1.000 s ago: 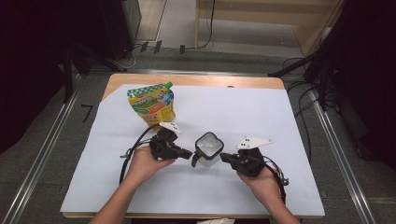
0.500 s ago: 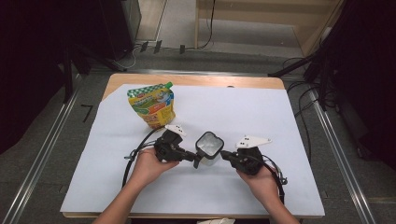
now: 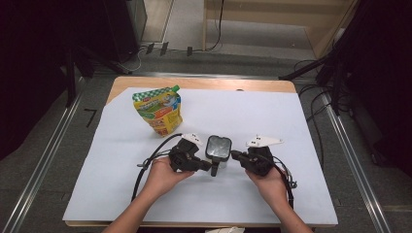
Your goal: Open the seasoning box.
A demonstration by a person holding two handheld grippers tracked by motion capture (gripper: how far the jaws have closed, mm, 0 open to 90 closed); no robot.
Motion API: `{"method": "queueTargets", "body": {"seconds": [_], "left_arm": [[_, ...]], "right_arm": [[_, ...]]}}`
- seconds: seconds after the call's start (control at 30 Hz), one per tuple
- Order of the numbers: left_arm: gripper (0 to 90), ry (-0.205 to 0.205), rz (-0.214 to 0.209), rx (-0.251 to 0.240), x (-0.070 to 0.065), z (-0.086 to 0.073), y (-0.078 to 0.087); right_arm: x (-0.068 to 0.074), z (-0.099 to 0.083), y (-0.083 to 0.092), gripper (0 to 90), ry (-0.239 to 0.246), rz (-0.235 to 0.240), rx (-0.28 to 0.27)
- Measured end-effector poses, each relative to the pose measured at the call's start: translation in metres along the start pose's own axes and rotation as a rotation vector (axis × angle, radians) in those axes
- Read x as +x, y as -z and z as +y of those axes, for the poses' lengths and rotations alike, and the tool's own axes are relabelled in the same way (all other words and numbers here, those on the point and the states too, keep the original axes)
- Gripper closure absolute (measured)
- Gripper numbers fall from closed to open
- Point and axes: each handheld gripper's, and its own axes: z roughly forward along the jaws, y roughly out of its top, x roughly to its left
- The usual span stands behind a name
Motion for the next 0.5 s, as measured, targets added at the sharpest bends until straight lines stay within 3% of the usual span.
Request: {"method": "queueTargets", "body": {"seconds": [0.27, 0.5], "left_arm": [[90.0, -0.014, -0.052, -0.003, -0.009, 0.004, -0.012], [87.4, -0.005, -0.077, -0.008, -0.011, 0.003, 0.000]], "right_arm": [[-0.005, 0.001, -0.001, 90.0, 0.000, -0.008, -0.019], [0.000, 0.001, 0.013, 90.0, -0.016, 0.023, -0.019]]}}
